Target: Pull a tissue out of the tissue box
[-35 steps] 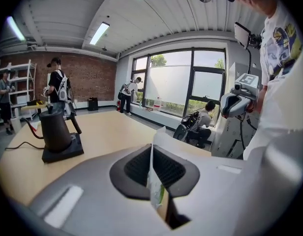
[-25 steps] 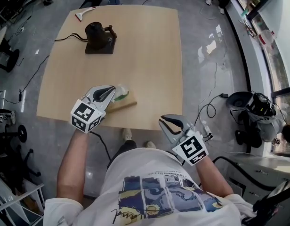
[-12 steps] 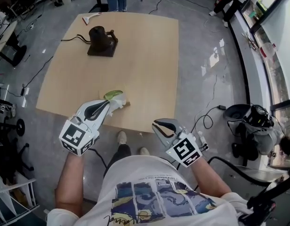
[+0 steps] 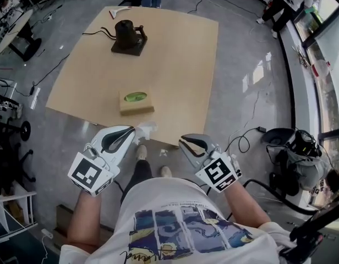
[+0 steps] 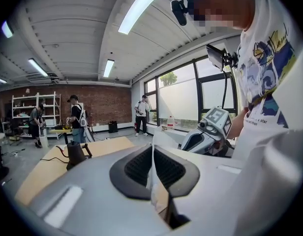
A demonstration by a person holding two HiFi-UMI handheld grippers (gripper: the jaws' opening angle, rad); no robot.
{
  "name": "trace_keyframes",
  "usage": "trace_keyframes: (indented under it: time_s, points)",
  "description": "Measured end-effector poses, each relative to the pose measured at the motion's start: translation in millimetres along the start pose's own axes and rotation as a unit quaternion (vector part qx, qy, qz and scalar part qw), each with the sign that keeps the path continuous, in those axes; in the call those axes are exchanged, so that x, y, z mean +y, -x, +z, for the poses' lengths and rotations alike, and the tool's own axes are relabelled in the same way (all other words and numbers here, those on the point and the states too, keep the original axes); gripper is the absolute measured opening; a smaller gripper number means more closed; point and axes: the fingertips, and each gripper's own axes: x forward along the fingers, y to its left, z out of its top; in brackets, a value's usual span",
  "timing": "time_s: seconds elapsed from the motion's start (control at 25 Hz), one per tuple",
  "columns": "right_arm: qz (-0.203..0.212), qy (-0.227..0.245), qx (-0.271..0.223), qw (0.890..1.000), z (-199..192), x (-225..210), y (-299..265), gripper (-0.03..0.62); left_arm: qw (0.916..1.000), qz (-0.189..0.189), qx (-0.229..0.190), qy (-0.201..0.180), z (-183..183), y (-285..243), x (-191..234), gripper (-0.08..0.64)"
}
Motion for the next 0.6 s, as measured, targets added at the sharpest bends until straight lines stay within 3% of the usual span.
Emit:
trace_keyframes:
  time_s: [0.6]
  points:
    - [0.006,0.016,-0.018,1.0,3,27,13,0.023,0.9999,-0.015,0.006,0.006,9,42,-75,0.006]
